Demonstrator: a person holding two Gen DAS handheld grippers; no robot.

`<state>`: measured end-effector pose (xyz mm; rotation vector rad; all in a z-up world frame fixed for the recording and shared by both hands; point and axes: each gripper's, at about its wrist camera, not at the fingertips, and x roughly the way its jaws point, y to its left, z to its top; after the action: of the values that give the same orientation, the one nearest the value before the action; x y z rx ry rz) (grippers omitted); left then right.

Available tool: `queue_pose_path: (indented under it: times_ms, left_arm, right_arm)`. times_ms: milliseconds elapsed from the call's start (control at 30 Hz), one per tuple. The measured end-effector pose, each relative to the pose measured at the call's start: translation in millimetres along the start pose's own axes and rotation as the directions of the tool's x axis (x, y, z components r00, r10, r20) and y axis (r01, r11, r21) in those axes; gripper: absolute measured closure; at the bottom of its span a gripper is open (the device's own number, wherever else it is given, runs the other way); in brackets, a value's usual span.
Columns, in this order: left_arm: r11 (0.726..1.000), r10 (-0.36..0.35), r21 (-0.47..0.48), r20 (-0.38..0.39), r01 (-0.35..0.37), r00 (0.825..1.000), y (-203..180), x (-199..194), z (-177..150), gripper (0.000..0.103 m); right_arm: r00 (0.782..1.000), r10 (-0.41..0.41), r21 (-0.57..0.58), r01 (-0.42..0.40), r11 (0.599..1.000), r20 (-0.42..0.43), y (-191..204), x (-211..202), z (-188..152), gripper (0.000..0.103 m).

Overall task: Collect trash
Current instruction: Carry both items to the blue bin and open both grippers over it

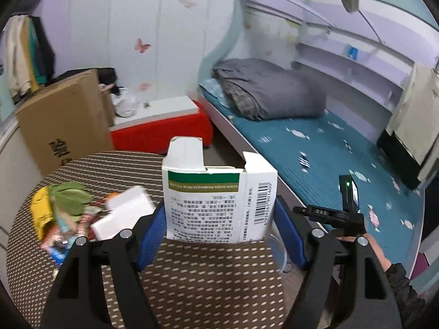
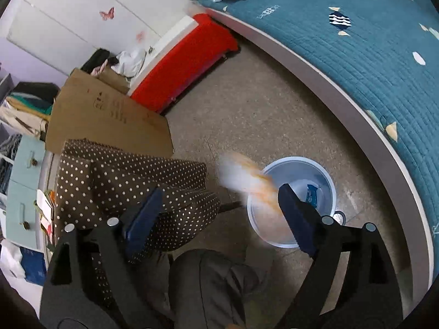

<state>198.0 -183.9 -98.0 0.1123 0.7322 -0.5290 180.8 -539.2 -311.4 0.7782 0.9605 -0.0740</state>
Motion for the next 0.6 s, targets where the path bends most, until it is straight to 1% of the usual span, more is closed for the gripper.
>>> queue_pose_path:
  times_ms: [167, 300, 467, 600]
  left_arm:
    - [0.997, -0.06, 0.053, -0.052, 0.063, 0.997, -32.8, 35.1, 5.0, 0.03]
    - [0.989, -0.103, 0.093, -0.097, 0.112, 0.99, -60.4, 61.8, 7.0, 0.03]
    - [0.976, -0.153, 0.13, -0.158, 0.174, 0.975, -94.8, 96.0, 9.2, 0.03]
    - [0.966, -0.168, 0.158, -0.216, 0.204, 0.962, -120.7, 125.9, 7.8, 0.03]
  right_arm:
    - [0.999, 0.015, 0.002, -0.015, 1.0, 0.05, -15.1, -25.5, 3.8, 0.018]
    - [0.995, 0.018, 0.005, -0.018, 1.0, 0.096, -24.6, -52.6, 6.5, 0.017]
    - [0.989, 0.025, 0.006, -0.026, 1.0, 0.148, -33.1, -81.2, 8.5, 0.016]
    - [0.983, 0.024, 0.016, -0.028, 0.999, 0.183, -40.4, -100.1, 10.7, 0.015]
